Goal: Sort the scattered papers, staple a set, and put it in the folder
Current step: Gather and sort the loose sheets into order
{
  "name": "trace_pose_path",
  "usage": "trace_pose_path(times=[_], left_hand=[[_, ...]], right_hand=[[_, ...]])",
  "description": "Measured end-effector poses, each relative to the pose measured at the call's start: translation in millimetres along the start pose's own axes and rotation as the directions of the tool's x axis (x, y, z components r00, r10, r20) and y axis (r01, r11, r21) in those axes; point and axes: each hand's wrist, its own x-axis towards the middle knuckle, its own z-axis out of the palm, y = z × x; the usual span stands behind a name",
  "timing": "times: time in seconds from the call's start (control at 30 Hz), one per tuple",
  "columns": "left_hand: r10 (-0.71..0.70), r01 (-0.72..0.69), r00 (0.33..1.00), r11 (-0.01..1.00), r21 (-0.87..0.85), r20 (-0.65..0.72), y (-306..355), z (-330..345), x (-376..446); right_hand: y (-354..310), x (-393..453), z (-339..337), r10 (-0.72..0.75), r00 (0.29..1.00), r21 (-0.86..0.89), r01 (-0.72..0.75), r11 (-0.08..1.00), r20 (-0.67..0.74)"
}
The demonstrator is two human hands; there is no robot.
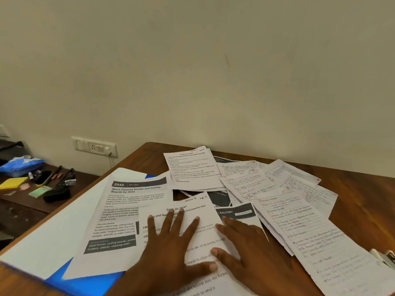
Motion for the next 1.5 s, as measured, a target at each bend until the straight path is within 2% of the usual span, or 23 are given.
trace_pose_path(times=[0.07,0.2,0.3,0.53,0.63,0.7,0.8,0.87,0.97,1.07,1.13,1.23,1.37,1.5], left_hand=[[0.038,-0.038,0.999,0.999,-0.013,0.017,4.4,-1.1,-1.9],[0.083,-0.082,0.996,0.996,-0.020,0.028,9.5,-1.5,-2.3],[0.094,-0.094,0.996,0.995,-0.028,0.008,8.3,2.0,-0.9],[0.081,-0.082,0.997,0.993,-0.080,-0.010,8.7,-3.0,-1.6],[-0.039,0.008,0.983,0.985,-0.172,-0.179,1.1,-9.9,-2.7],[-0.174,0.103,0.925,0.971,-0.217,-0.339,-11.3,-16.2,3.4],[-0.319,0.201,0.851,0.931,-0.304,-0.416,-30.8,-30.4,19.4],[-0.286,0.178,0.877,0.940,-0.292,-0.385,-35.6,-40.6,31.7],[-0.150,0.054,0.928,0.960,-0.275,-0.342,-30.2,-45.2,54.6],[-0.104,-0.023,0.927,0.943,-0.332,-0.360,-22.3,-38.4,77.6],[-0.136,-0.055,0.906,0.901,-0.430,-0.401,-19.3,-30.2,89.8],[-0.173,-0.147,0.880,0.786,-0.600,-0.443,-16.3,-17.3,100.6],[-0.138,-0.225,0.887,0.703,-0.674,-0.441,-8.7,-12.3,104.0],[-0.117,-0.275,0.888,0.643,-0.715,-0.446,-0.6,-12.9,107.0]], right_hand=[[-2.2,8.2,-2.8,0.015,0.999,0.045,-0.017,0.999,0.037],[7.6,26.4,16.6,-0.015,1.000,0.061,0.015,0.998,0.000],[16.8,32.2,32.3,-0.041,0.997,0.052,0.045,0.998,-0.068],[23.8,33.8,41.6,-0.053,0.995,0.033,0.055,0.998,-0.079],[27.5,34.9,50.4,-0.069,0.989,0.035,0.074,0.997,-0.130],[30.1,34.1,56.5,-0.067,0.982,0.023,0.072,0.997,-0.178],[32.7,33.8,63.0,-0.074,0.969,0.000,0.076,0.997,-0.236],[32.4,34.1,64.0,-0.073,0.965,-0.001,0.075,0.997,-0.250],[32.7,34.3,64.1,-0.092,0.945,-0.017,0.091,0.996,-0.313],[30.8,33.9,61.9,-0.090,0.944,-0.014,0.090,0.996,-0.318],[32.3,34.0,61.6,-0.086,0.940,0.020,0.097,0.995,-0.330],[30.9,32.4,57.6,-0.061,0.925,0.135,0.120,0.984,-0.375],[38.0,33.6,44.1,0.119,0.944,0.364,0.001,0.931,-0.309],[46.3,42.3,48.2,0.318,0.870,0.624,-0.015,0.781,-0.377]])
